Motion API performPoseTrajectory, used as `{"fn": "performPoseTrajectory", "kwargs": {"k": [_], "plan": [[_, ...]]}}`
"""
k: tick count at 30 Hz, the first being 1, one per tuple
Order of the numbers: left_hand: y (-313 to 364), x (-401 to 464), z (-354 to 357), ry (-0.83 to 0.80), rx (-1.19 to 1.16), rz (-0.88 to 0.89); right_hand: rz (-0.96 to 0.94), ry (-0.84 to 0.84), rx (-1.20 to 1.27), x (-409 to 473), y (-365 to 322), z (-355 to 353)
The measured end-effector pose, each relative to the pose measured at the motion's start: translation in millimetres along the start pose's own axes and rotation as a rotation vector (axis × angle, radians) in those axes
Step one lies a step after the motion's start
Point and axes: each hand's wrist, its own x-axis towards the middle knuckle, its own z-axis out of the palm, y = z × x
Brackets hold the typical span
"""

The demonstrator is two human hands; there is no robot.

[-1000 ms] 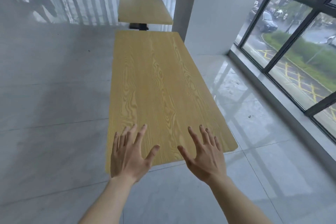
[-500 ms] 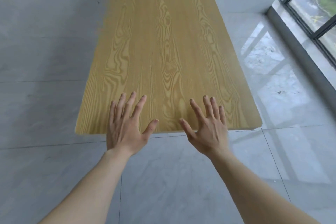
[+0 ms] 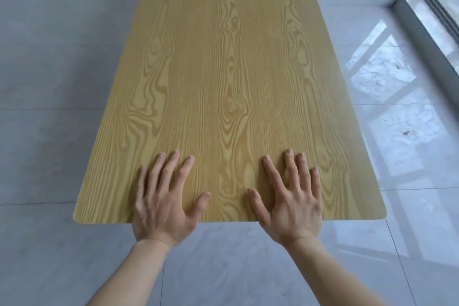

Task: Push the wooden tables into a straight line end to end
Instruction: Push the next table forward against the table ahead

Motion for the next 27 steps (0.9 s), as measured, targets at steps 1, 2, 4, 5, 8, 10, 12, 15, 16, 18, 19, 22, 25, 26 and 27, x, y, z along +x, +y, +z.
{"fn": "performPoseTrajectory", "kwargs": {"k": [1,2,4,5,8,10,12,15,16,18,19,22,25,26,27], "plan": [[-0.1,2.5,-0.4,0.001,0.001,-0.001,-0.004,0.006,0.001,2.5,0.3,1.0],[-0.1,5.7,-0.7,0.002,0.003,-0.002,-0.006,0.012,0.001,5.9,1.0,2.1],[0.0,13.7,-1.2,-0.003,0.002,-0.006,-0.013,0.023,-0.002,14.4,2.6,4.2],[0.8,18.7,-1.2,-0.005,0.001,-0.008,-0.014,0.029,-0.003,19.3,3.6,5.0],[3.9,35.0,0.2,0.002,0.002,-0.014,-0.024,0.052,0.006,36.7,6.6,6.9],[5.2,47.0,3.1,0.013,0.002,-0.012,-0.022,0.06,0.01,50.6,9.3,9.1],[4.2,59.5,5.5,0.02,0.002,-0.01,-0.02,0.06,0.005,63.2,10.7,11.6],[4.6,78.5,7.2,0.021,0.001,-0.018,-0.023,0.056,0.004,82.3,12.5,13.7],[4.7,84.7,7.6,0.018,0.003,-0.02,-0.024,0.055,0.005,88.9,12.9,14.3],[3.7,96.9,8.8,0.019,0.001,-0.02,-0.023,0.052,0.009,101.4,13.0,15.5],[2.7,103.1,9.5,0.02,0.001,-0.018,-0.022,0.049,0.007,107.5,12.8,16.3],[1.6,121.9,11.0,0.014,0.005,-0.016,-0.023,0.049,0.006,126.8,12.8,19.3],[1.7,141.4,11.5,0.014,0.001,-0.024,-0.032,0.059,0.015,146.5,12.9,20.1],[1.5,148.1,12.7,0.017,0.0,-0.023,-0.032,0.064,0.018,153.2,13.2,21.5],[0.6,154.5,14.3,0.018,0.001,-0.021,-0.032,0.069,0.017,159.7,13.7,23.4]]}}
